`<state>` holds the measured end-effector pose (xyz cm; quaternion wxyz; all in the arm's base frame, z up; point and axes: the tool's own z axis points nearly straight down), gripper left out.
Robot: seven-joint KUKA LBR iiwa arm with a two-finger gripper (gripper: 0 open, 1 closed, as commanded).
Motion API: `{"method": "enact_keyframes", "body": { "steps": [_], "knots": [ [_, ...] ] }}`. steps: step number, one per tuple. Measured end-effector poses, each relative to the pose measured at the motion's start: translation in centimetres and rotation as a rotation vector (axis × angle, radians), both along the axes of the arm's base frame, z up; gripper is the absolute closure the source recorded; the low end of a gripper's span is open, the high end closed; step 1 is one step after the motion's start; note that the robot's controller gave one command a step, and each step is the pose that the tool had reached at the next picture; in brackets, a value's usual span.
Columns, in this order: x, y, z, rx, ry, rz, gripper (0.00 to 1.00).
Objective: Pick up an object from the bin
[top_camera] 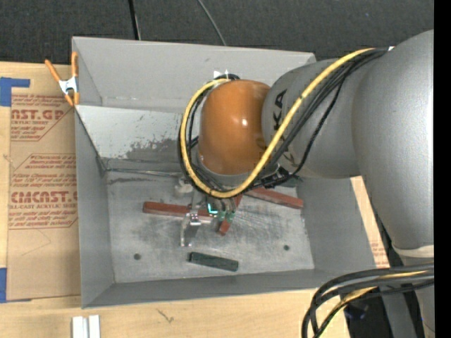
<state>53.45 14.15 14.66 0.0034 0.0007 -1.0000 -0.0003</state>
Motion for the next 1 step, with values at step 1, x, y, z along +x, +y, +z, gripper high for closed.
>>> {"method": "enact_keyframes", "body": {
  "steps": [1],
  "knots": [
    [0.21,-0.05,0.36,0.001,-0.007,-0.001,0.00]
  ]
}}
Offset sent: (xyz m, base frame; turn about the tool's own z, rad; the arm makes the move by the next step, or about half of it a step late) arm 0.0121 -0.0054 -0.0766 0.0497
